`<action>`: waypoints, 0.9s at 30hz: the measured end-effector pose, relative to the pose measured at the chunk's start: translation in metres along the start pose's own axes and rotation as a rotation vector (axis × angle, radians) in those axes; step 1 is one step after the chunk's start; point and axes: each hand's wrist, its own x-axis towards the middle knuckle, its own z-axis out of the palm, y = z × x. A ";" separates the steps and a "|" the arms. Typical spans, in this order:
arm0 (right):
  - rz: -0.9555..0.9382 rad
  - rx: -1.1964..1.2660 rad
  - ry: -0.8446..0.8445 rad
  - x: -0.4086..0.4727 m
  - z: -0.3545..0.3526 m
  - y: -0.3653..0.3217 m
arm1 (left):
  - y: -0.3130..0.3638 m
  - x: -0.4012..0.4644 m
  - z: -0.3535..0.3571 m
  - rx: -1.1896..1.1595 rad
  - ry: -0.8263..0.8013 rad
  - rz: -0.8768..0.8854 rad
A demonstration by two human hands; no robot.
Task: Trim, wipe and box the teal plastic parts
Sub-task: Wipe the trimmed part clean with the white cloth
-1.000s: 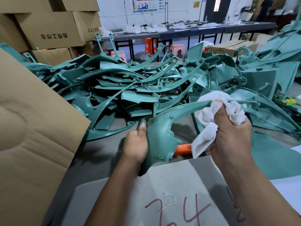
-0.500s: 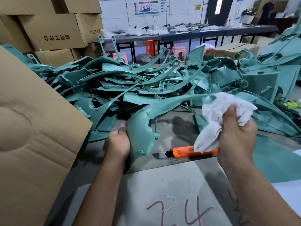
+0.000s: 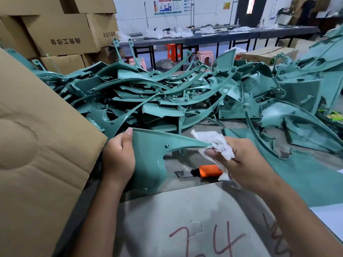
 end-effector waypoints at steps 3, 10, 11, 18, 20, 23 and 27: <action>0.019 0.128 -0.145 -0.004 -0.001 -0.008 | -0.005 0.001 -0.012 -0.001 -0.075 0.020; -0.152 -0.244 0.016 -0.004 0.012 -0.019 | -0.006 0.005 -0.020 0.061 -0.147 0.053; -0.163 -0.298 0.028 -0.004 0.012 -0.021 | -0.005 0.005 -0.019 0.067 -0.148 0.066; -0.181 -0.446 0.014 -0.005 0.016 -0.023 | -0.004 0.004 -0.010 0.156 -0.091 0.134; -0.187 -0.446 0.023 -0.005 0.014 -0.024 | -0.003 0.004 -0.007 0.163 -0.081 0.154; -0.212 -0.439 0.045 -0.004 0.012 -0.023 | 0.000 0.002 -0.003 0.155 -0.067 0.179; -0.274 -0.375 0.172 -0.003 0.008 -0.027 | 0.005 0.001 -0.001 0.070 -0.042 0.215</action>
